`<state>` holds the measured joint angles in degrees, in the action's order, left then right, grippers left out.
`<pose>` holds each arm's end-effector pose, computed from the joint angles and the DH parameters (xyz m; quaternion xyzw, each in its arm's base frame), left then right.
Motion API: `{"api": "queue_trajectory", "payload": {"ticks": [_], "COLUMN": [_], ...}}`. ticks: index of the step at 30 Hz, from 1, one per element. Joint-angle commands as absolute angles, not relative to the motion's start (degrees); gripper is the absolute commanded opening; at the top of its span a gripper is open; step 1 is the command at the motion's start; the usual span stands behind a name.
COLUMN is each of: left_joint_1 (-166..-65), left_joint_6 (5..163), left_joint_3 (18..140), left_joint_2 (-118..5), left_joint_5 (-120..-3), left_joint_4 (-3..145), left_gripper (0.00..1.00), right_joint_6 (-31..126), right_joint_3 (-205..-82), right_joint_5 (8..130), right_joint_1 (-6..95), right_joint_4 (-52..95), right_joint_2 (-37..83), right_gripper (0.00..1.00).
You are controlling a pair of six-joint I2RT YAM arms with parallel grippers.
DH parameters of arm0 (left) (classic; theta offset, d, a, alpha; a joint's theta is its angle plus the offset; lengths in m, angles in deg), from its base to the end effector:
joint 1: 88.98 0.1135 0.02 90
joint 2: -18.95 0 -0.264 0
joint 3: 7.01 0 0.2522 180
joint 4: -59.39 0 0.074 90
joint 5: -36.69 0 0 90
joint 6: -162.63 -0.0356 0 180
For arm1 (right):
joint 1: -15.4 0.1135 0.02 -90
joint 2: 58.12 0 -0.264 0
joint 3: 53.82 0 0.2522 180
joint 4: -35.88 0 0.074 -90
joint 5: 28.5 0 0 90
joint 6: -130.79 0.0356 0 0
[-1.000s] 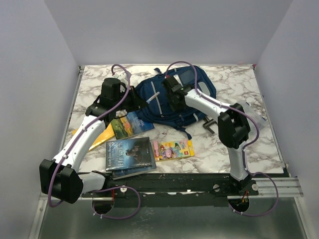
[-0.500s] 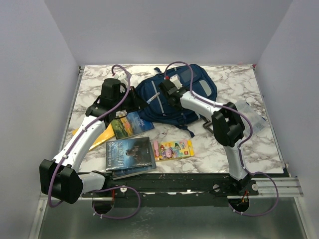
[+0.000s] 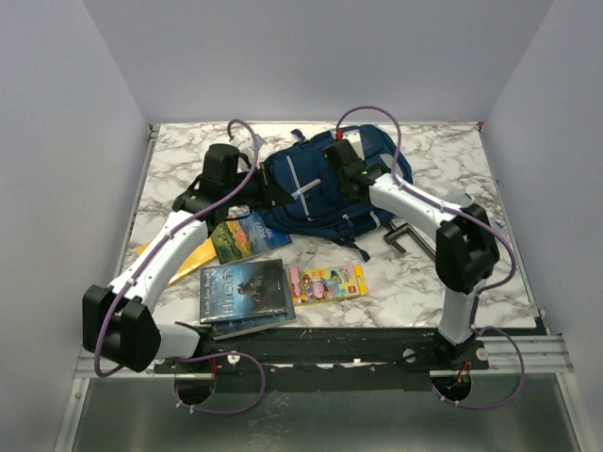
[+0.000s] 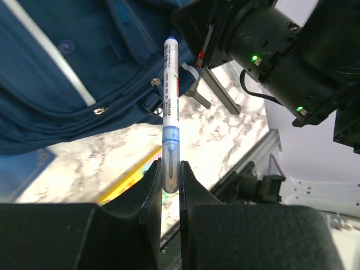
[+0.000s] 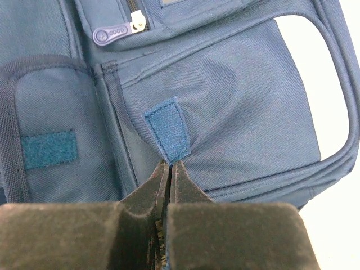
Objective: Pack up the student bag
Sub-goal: Place the stationery in the student bag.
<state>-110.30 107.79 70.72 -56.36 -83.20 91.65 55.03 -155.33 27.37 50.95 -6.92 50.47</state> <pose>0.2693 -0.1241 0.3273 0.0276 0.8455 -0.4257 0.3210 0.3542 0.2286 0.2535 -0.0671 0.9011 -0.1120 0.4135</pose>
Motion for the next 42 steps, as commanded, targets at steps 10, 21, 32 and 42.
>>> {"api": "queue_trajectory", "payload": {"ticks": [10, 21, 32, 42], "left_joint_1": [-116.5, -117.4, -119.5, -120.7], "left_joint_6": [116.8, 116.3, 117.7, 116.9], "left_joint_3": [83.2, 86.8, 97.5, 83.1], "left_joint_2": [-70.9, -77.1, -87.7, -89.7], "left_joint_5": [-80.9, -79.9, -77.2, -72.5], "left_joint_4": [96.2, 96.3, 95.0, 61.8], "left_gripper": [0.00, 0.00, 0.00, 0.00], "right_joint_6": [63.4, 65.2, 66.9, 70.0], "right_joint_3": [-148.7, -149.5, -149.1, -144.9], "right_joint_5": [42.9, 49.4, 53.4, 56.8], "right_joint_1": [45.7, 44.8, 44.8, 43.6], "right_joint_4": [4.9, 6.0, 6.6, 10.1], "right_joint_2": [42.5, 41.2, 40.7, 39.1], "right_gripper": [0.01, 0.00, 0.01, 0.01]}}
